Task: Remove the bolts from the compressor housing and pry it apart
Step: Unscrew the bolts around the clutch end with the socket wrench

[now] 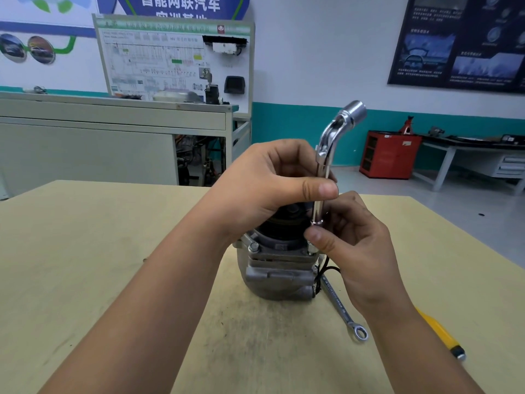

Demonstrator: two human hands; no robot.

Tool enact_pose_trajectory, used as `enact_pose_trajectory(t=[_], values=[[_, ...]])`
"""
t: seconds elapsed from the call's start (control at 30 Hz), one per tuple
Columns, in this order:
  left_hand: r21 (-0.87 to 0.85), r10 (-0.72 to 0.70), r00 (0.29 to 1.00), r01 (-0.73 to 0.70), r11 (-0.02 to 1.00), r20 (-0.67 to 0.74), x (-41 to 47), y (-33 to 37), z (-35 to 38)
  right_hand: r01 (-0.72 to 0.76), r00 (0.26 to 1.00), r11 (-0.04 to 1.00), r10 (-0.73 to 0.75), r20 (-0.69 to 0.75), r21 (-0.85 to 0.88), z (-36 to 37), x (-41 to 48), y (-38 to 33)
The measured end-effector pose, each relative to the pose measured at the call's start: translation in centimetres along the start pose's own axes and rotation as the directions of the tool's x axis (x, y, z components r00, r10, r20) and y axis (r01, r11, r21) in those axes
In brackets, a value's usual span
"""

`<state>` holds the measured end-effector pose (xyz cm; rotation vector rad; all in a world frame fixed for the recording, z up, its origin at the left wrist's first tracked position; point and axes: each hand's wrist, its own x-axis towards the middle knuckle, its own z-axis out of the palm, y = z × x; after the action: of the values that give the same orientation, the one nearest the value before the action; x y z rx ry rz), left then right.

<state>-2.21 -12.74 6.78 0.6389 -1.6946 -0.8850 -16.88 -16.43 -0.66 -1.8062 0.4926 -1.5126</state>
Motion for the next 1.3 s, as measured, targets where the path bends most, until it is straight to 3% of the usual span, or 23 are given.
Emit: enact_pose_trajectory(t=[0.13, 0.4, 1.0, 1.3], values=[[0.028, -0.009, 1.000, 0.009, 1.000, -0.023, 0.01, -0.12, -0.11, -0.002, 1.000, 1.000, 0.002, -0.009, -0.019, 0.06, -0.09, -0.12], [0.013, -0.049, 0.996, 0.048, 0.999, 0.076, -0.08, -0.09, -0.38, -0.018, 1.000, 0.999, 0.017, 0.017, 0.042, 0.03, -0.13, -0.10], [0.178, -0.045, 0.997, 0.055, 0.982, -0.056, 0.21, -0.17, -0.02, -0.020, 1.000, 1.000, 0.019, -0.016, -0.017, 0.30, -0.15, -0.15], [0.069, -0.083, 0.994, 0.078, 0.995, 0.076, -0.01, 0.09, -0.11, 0.001, 1.000, 0.998, 0.000, -0.008, 0.061, 0.21, -0.19, -0.26]])
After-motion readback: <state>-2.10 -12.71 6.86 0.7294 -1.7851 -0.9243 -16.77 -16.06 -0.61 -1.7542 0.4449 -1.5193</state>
